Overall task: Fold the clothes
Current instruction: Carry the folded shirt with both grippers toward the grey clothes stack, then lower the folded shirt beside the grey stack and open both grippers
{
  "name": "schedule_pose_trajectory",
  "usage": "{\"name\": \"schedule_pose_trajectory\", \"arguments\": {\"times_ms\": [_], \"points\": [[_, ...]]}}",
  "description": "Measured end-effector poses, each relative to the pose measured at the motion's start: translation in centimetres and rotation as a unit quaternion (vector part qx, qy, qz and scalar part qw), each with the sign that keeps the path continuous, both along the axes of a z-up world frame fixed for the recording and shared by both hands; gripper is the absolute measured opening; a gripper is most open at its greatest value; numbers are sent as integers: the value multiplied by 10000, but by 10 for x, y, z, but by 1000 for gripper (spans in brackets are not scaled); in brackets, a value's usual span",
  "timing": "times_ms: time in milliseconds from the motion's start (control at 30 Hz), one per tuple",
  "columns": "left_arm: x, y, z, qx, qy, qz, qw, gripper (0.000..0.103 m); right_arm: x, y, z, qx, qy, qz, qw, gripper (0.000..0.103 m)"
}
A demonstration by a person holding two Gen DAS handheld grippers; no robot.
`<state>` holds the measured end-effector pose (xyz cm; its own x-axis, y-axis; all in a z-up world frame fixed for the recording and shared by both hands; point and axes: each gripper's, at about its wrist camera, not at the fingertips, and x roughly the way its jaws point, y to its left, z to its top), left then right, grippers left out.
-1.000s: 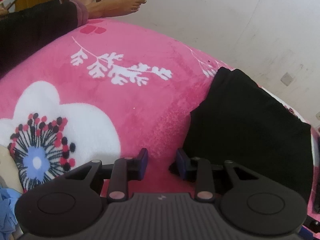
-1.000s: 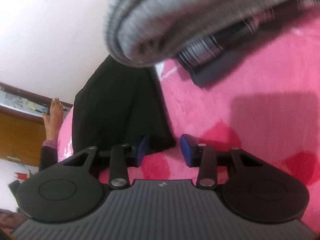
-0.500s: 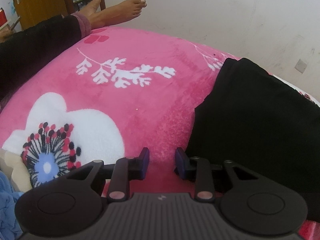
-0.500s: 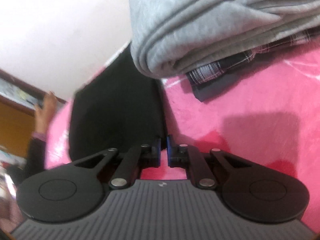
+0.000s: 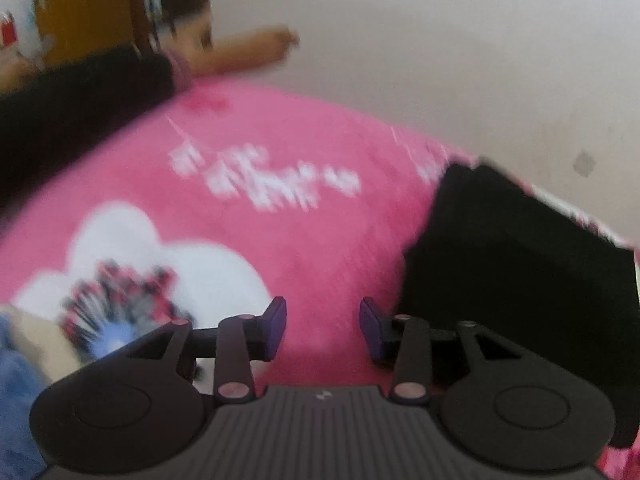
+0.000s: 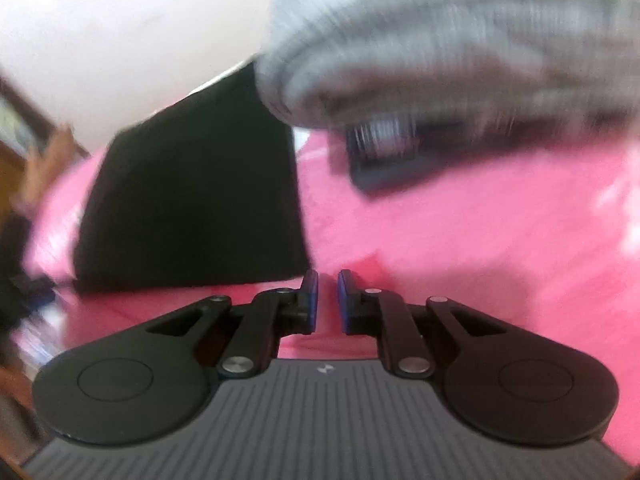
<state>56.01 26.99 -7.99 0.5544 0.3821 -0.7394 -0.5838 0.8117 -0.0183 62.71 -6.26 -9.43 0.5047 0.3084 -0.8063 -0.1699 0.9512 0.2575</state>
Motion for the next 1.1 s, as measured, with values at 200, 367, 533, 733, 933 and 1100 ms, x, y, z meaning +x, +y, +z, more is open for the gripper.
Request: {"name": "schedule_pose_trajectory", "arguments": {"times_ms": [200,367,533,733,933,1100], "points": [[72,-31,20,-63,-385,-1461,9885,41,17,52,29,-340,-1695,868,9811,9],[157,-45,-11,-206,-91,-1988,9798,24,102,110,-3,-264,-1797,741,9806,5],[190,-35,-36,-202,44,-1693,9853,25,149,130,-29,-220,-1553,665,9854,3],[187,-14,-35,-421,-221,-1288,9905,26,172,124,-33,-204,-1613,53,9867,1],[134,42,1,-979,-681,-469,9918,33,146,112,-13,-107,-1887,64,9820,4],[49,59,34,-582,-384,-205,9974,43,61,90,13,333,-1740,784,9811,4]]}}
